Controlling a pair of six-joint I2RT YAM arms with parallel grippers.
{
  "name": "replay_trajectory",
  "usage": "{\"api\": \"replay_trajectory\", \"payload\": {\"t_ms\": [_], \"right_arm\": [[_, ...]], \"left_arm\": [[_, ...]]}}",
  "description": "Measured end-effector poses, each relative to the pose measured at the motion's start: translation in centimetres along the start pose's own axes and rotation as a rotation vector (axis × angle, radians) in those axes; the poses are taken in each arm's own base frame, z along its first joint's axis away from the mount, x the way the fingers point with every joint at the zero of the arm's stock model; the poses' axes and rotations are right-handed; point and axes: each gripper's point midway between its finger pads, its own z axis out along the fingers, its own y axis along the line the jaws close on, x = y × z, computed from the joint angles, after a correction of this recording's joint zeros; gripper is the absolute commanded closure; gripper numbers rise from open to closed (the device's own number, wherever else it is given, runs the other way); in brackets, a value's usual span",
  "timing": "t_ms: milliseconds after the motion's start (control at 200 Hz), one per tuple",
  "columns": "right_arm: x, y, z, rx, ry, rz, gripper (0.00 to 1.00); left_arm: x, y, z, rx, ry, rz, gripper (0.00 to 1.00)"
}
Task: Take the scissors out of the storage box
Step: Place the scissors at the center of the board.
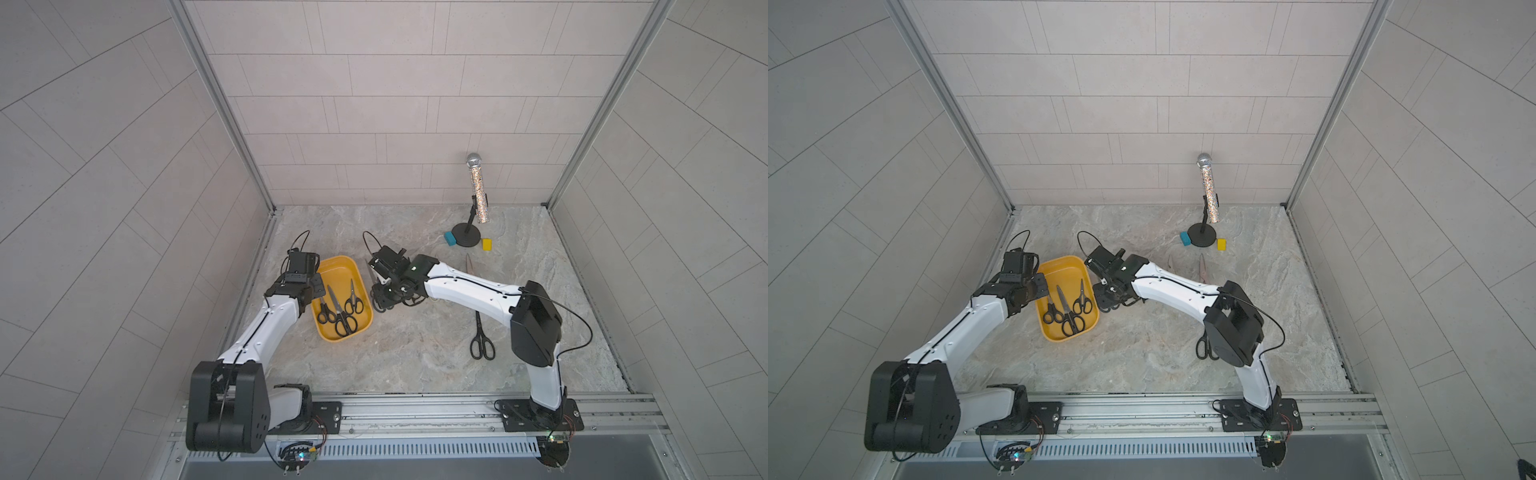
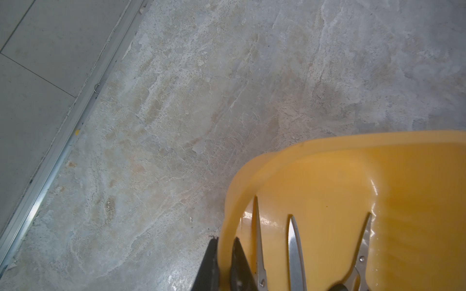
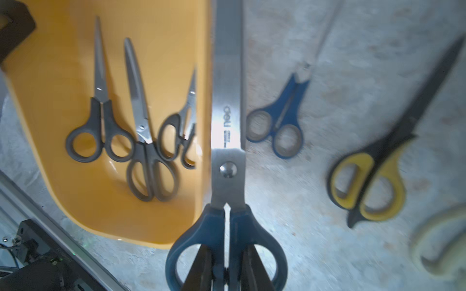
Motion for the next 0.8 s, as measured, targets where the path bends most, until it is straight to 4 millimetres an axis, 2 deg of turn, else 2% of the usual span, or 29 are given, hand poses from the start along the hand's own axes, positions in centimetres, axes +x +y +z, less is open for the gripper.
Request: {"api": "replay_trajectory", "payload": {"t_ms": [145, 300, 515, 710, 800], "right_arm": [[3.3, -3.6, -2.5, 0.065, 0.002, 0.081, 0.97], [7.8, -6.5, -3.7, 0.113, 0.035, 0.156, 0.96], [13.6, -9.9, -3.0, 0.187, 0.122, 0.264, 0.95], [16.7, -11.5, -1.7, 0.219, 0.161, 0.346, 0.94], [17.2, -11.8, -1.3, 0.231, 0.176, 0.364, 0.94]], "left_arm": [[-0.1, 0.0, -0.1, -0.001, -0.003, 0.000, 1.00], [-0.5, 0.1, -0.6, 0.004, -0.024, 0.001, 1.00], [-1.1, 0.1, -1.4, 0.010, -0.058, 0.005, 1.00], [-1.5, 0.1, -2.0, 0.015, -0.079, 0.012, 1.00], [-1.7, 0.0, -2.3, 0.022, -0.092, 0.024, 1.00]]}}
